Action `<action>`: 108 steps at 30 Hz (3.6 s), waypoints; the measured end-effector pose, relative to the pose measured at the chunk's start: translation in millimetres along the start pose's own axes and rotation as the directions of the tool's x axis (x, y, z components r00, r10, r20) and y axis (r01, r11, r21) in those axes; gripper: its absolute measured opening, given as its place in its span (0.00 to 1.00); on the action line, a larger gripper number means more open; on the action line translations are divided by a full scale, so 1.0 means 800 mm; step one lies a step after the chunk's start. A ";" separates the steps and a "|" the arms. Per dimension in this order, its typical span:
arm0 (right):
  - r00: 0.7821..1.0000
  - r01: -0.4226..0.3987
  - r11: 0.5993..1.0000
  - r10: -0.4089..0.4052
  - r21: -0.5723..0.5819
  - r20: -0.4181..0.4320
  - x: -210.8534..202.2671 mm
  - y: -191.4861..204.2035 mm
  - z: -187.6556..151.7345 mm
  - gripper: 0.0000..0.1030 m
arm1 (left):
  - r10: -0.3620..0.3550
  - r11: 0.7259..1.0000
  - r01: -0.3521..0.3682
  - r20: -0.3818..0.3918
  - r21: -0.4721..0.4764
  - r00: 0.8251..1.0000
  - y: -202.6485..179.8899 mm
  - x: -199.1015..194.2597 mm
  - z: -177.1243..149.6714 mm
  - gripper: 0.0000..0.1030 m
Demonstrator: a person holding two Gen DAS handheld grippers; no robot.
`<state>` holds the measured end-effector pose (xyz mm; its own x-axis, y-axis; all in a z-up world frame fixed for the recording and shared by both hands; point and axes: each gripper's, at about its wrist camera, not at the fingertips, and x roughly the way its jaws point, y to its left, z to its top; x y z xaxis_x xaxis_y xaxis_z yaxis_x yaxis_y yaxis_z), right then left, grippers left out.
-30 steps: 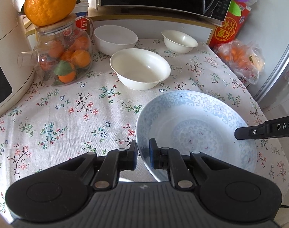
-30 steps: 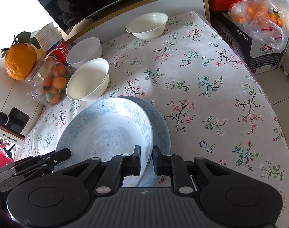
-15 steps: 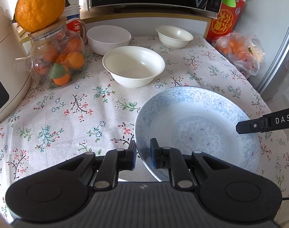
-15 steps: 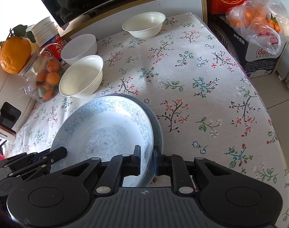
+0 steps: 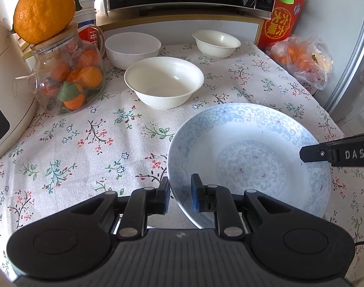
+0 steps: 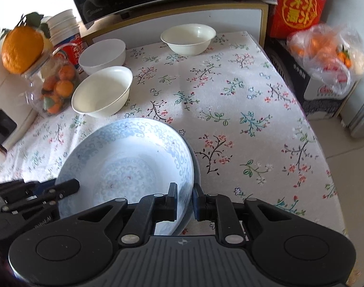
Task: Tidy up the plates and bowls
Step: 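Lower the second plate onto the first plate and open both grippers, then reach both grippers to the white rose-print plate and grasp its rim, then lift the white rose-print plate with both grippers and carry it over the blue plates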
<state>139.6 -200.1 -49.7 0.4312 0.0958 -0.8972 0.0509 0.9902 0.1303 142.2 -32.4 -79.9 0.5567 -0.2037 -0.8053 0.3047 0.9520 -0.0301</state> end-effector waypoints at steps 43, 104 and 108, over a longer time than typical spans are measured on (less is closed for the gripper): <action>0.992 0.107 0.975 -0.117 -0.196 -0.042 0.013 0.027 0.000 0.64 | -0.070 0.993 0.063 -0.066 -0.098 0.995 0.025 -0.009 0.015 0.72; 0.843 -0.462 0.883 0.409 -0.081 -0.349 0.012 0.131 -0.073 0.25 | -0.184 0.970 0.117 -0.328 -0.213 0.927 0.189 -0.036 -0.054 0.19; 0.851 -0.458 0.883 0.404 -0.100 -0.335 0.007 0.133 -0.072 0.24 | -0.193 0.964 0.121 -0.312 -0.236 0.930 0.192 -0.038 -0.053 0.19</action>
<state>95.4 -88.4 -65.1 0.0859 0.5155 -0.8526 -0.2424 0.8409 0.4839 139.3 129.7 -85.4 0.2183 -0.3022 -0.9279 0.1790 0.9471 -0.2663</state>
